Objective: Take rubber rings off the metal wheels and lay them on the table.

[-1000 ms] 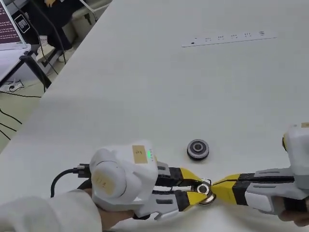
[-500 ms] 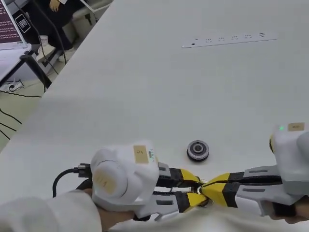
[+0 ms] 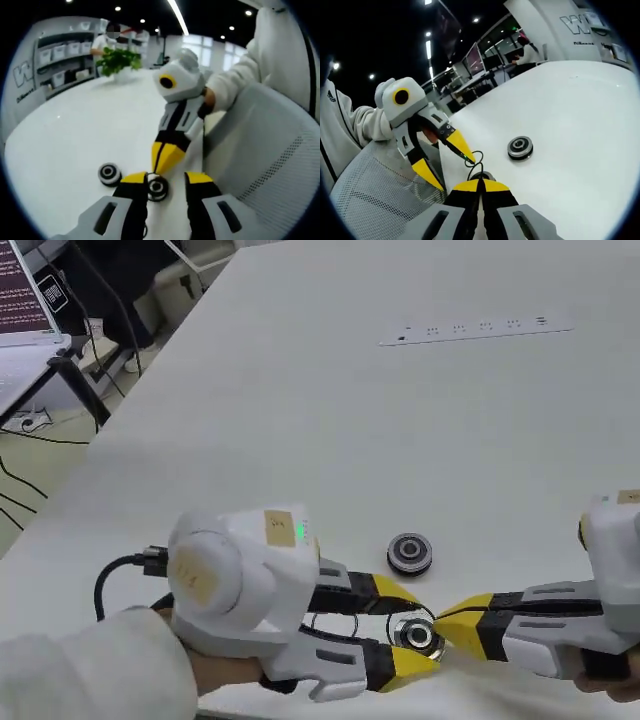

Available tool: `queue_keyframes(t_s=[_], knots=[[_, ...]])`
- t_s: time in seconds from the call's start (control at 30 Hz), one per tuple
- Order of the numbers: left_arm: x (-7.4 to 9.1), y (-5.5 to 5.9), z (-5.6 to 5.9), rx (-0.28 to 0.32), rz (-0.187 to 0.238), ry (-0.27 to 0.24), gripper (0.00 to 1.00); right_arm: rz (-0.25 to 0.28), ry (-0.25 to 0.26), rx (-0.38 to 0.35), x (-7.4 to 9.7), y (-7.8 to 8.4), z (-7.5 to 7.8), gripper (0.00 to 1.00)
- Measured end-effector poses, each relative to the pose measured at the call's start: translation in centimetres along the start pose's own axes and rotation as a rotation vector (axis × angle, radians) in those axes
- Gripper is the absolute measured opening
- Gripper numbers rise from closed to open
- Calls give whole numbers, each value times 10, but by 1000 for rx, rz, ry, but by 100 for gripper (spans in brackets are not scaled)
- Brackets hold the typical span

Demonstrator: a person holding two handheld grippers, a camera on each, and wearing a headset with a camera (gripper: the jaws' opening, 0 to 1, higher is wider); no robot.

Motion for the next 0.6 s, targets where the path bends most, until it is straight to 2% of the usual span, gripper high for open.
queue_keyframes(t_s=[0.13, 0.27, 0.37, 0.5, 0.6], knots=[[18, -12, -2, 1, 35, -40, 36, 6, 1, 2, 6, -1, -1, 0], [40, -17, 0, -15, 30, -92, 41, 14, 3, 4, 13, -4, -4, 0], [56, -16, 4, -7, 28, -103, 43, 21, -6, 1, 15, -5, -6, 0], [76, -8, 5, 1, 17, -169, 48, 16, -3, 16, 18, -8, -11, 0], [89, -2, 7, 20, 23, -191, 53, 21, 0, 14, 22, -11, -15, 0]])
Point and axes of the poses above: the centre of the closed fingertips' face, and the gripper's own axes: x roughly backward along the fingers, z roughly to its right, y roughly out of its underside, the point moved 6 cm from there along x, roughly backward along the fingers, and after that the axes turned 11 degrees about -z, right-handed, at the moved point
